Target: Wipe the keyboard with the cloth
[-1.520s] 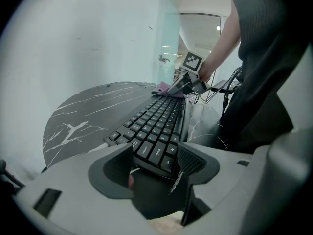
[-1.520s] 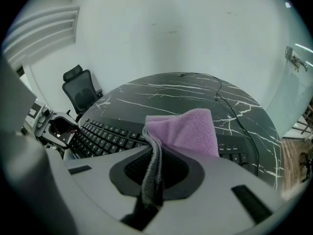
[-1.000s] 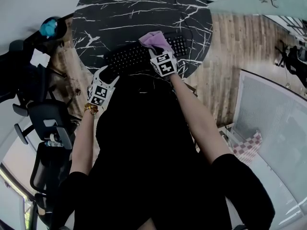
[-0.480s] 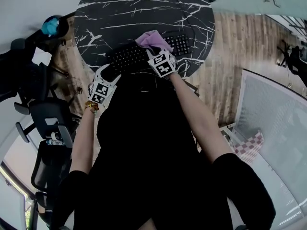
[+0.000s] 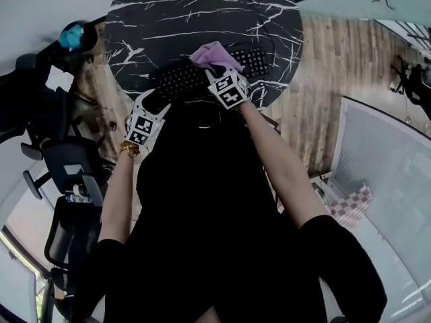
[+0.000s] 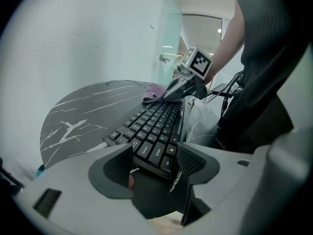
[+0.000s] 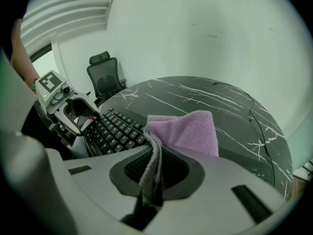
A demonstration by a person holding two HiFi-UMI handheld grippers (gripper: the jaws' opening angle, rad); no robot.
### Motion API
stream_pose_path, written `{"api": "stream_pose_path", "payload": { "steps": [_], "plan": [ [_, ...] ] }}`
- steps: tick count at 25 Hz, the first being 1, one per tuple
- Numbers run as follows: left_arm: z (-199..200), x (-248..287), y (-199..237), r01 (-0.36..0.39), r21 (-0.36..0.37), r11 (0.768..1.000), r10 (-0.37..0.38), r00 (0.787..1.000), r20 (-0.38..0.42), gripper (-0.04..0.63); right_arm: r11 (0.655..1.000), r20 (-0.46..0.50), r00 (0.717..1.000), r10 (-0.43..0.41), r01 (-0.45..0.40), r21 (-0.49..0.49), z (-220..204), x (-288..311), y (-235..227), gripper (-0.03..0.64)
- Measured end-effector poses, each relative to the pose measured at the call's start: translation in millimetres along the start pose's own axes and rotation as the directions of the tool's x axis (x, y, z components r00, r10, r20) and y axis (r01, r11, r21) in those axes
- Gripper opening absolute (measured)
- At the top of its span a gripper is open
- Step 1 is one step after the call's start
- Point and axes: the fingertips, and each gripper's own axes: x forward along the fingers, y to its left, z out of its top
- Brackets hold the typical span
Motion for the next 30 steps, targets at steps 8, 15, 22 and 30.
{"api": "stream_pose_path", "payload": {
  "steps": [8,15,22,30],
  "plan": [
    [0,1,1,0.001,-0.001,1.000,-0.001,1.000,0.002,0.285,0.989,-0.002,0.997,0.078,-0.078,-0.123,5,6,25,0.052],
    [1,0,0,0.006,-0.002,1.000,-0.006,1.000,-0.002,0.285,0.980,-0.004,0.996,0.092,-0.092,-0.177,10,10,37,0.052],
    [0,0,1,0.012,0.001,1.000,-0.012,1.000,-0.005,0.285,0.950,-0.011,0.988,0.153,-0.150,-0.273,18,18,61,0.052],
    [0,0,0,0.010,-0.003,1.000,-0.010,1.000,-0.004,0.285,0.912,-0.027,0.978,0.207,-0.203,-0.357,29,29,90,0.052]
  ]
}}
